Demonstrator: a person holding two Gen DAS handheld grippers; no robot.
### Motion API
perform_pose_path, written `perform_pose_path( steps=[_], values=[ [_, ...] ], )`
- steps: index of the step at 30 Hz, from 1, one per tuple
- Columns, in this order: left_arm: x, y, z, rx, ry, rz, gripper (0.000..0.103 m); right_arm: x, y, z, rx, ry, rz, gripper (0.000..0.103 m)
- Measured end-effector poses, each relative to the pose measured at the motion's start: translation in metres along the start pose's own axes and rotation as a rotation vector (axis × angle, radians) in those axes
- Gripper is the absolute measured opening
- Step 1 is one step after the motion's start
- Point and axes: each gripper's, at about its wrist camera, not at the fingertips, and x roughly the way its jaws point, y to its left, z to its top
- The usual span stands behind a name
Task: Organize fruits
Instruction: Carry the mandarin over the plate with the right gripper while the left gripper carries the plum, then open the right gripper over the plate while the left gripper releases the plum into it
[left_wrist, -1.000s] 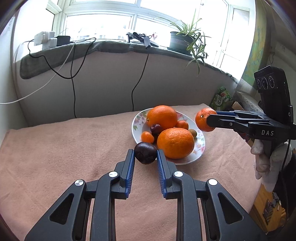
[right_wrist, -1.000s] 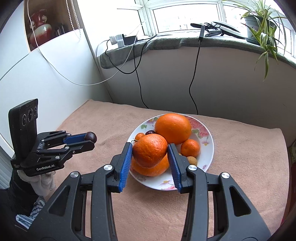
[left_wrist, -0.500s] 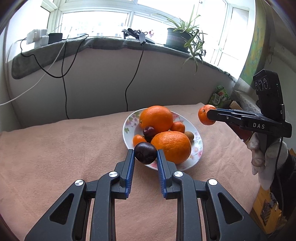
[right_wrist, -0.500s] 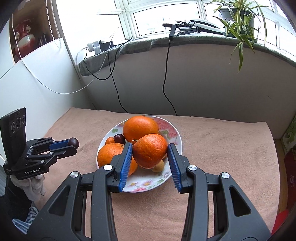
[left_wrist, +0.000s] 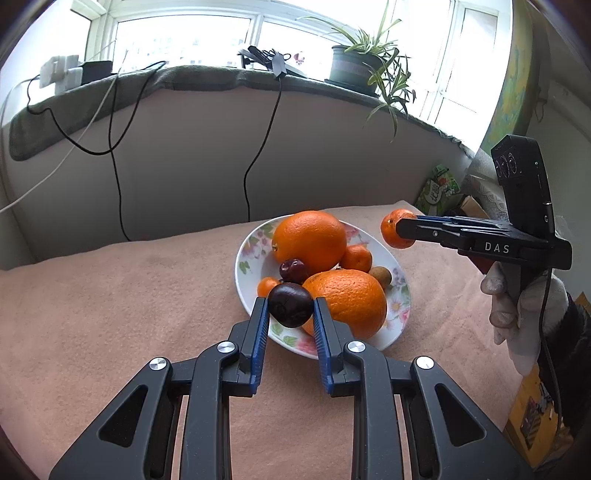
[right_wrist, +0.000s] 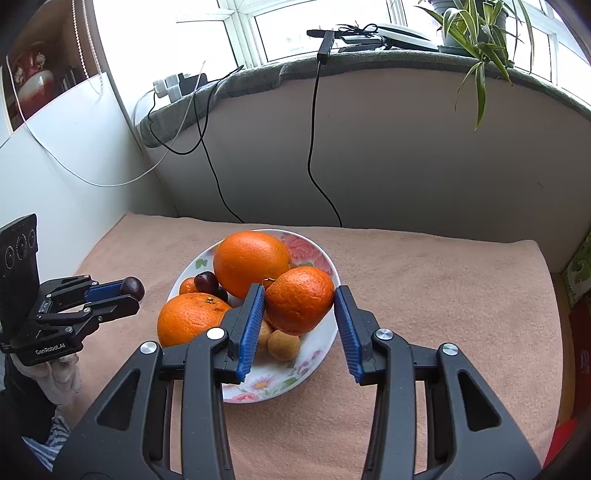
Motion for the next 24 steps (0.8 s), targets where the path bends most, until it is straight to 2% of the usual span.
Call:
perform_pose_path(
  steps=[10, 24],
  values=[
    [0.016, -0.012, 0.017, 0.017, 0.001, -0.032, 0.022, 0.023, -0.005, 0.007, -0.006, 0.028, -0.001, 0.041],
    [0.035, -0.035, 0.034, 0.049, 0.01, -0.068, 0.023, 0.034, -0.009, 0.009, -0.007, 0.04, 0.014, 0.041]
  ],
)
